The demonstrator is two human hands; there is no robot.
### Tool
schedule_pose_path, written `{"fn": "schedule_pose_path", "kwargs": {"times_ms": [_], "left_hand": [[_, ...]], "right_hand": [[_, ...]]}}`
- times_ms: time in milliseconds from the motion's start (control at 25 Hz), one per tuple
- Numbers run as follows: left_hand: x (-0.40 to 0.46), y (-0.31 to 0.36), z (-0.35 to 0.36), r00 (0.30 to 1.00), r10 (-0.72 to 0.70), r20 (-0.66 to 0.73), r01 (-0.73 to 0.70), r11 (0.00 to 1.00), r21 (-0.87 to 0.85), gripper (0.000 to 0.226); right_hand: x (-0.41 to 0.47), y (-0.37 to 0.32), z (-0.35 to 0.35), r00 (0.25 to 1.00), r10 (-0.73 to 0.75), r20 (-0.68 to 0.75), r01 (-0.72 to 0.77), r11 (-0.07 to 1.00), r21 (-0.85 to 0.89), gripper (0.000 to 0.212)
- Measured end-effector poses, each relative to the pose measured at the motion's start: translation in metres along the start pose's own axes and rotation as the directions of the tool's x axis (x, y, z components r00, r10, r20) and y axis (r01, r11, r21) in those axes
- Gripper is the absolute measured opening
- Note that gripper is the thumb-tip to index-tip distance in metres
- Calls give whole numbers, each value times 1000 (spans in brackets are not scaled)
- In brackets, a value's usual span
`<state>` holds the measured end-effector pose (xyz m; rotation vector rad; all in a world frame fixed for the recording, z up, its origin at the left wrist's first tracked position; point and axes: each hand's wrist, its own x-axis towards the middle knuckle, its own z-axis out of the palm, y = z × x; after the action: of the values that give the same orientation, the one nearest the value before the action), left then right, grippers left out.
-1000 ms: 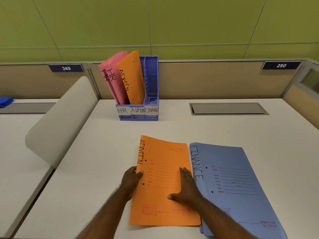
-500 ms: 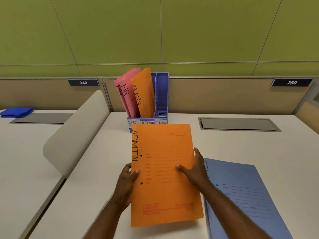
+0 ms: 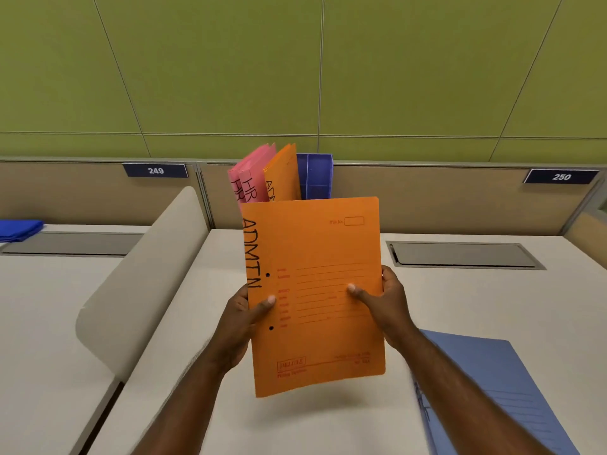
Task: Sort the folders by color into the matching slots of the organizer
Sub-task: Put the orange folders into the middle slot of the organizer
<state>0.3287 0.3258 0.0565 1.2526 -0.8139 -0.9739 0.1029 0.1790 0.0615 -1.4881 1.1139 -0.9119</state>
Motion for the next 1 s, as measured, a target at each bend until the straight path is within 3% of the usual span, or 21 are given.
{"fn": "schedule_pose_path", "kwargs": {"times_ms": [240,400,600,760,1000], "left_hand": [[47,49,-22,991,131,-13,-131,990,-40,34],[63,78,-17,953,292,-83,-295,955,-24,26],[84,96,-6,915,346,-206,-353,936,6,27],[107,104,1,862,407,-302,-403,912,78,28],[145,115,17,786,524,-329,-499,851,163,37]], "right_hand": [[54,-64,41,988,-142,-54,140,989,-37,65],[95,-114,61,967,-240,-81,222,957,-185,82],[138,-168,83,953,-284,107,300,935,-189,116],[164,-204,96,933,-299,199,322,942,-94,123],[208,-241,107,878,-309,366,350,936,-50,128]]}}
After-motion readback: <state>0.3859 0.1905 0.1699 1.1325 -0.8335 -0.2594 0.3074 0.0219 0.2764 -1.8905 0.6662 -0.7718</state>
